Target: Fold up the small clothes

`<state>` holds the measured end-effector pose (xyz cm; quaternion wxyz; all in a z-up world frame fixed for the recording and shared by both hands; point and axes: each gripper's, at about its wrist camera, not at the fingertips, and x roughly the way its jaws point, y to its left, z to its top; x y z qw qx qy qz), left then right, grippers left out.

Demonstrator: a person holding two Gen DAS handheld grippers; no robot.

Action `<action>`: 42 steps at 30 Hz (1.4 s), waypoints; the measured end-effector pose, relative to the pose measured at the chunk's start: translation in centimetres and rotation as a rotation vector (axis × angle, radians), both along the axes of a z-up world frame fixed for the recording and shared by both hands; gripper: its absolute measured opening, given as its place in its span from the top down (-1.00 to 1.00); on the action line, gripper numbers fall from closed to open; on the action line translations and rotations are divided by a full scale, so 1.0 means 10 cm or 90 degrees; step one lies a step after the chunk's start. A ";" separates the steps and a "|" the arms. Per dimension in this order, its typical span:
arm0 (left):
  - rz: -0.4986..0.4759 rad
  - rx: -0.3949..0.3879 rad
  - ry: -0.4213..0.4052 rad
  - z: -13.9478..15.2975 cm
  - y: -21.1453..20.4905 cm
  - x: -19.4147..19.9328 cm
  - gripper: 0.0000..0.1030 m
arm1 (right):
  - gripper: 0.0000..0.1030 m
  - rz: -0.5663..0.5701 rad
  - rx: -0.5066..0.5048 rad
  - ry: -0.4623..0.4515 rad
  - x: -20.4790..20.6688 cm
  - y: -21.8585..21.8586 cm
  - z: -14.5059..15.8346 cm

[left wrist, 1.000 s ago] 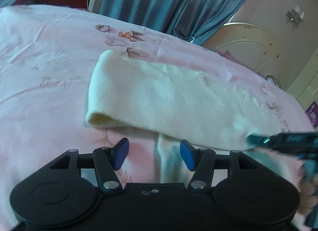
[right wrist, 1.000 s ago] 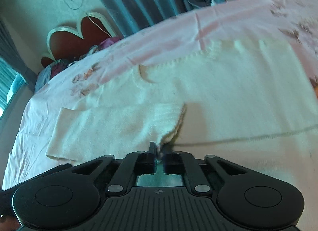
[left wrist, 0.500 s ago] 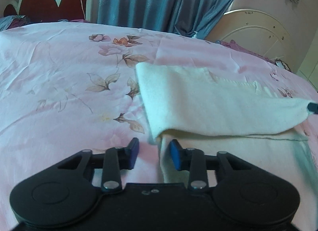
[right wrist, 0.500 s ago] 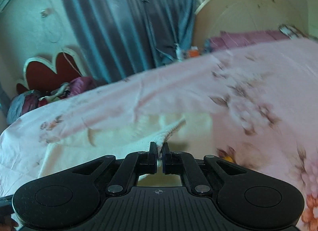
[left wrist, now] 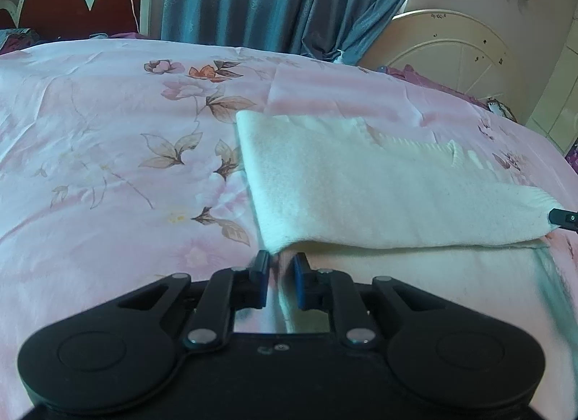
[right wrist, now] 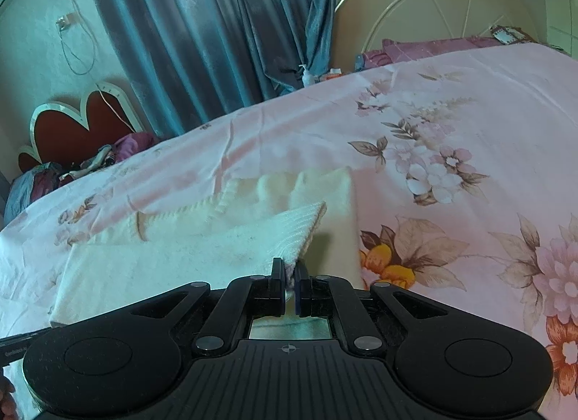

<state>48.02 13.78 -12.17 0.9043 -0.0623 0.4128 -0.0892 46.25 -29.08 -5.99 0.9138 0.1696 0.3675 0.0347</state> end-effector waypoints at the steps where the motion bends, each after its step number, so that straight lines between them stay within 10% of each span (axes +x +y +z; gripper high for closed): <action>1: -0.002 0.003 0.000 0.00 -0.01 0.00 0.75 | 0.93 0.001 0.000 0.001 -0.01 0.00 -0.01; 13: -0.015 -0.010 -0.006 0.10 0.09 -0.06 0.43 | 0.92 -0.010 -0.033 0.019 -0.02 -0.03 -0.14; 18: -0.031 -0.020 -0.087 0.38 0.00 -0.19 0.42 | 0.56 -0.009 -0.068 -0.023 -0.11 0.00 0.04; 23: -0.046 -0.054 0.019 -0.01 -0.19 0.14 0.43 | 0.60 0.040 -0.101 0.070 0.13 0.22 -0.25; 28: -0.041 -0.079 -0.025 0.13 -0.09 0.10 0.40 | 0.63 0.027 -0.099 0.020 0.08 0.15 -0.12; 42: 0.023 -0.021 -0.066 0.11 0.11 1.20 0.12 | 0.63 -0.060 -0.140 0.030 0.59 -0.10 -0.20</action>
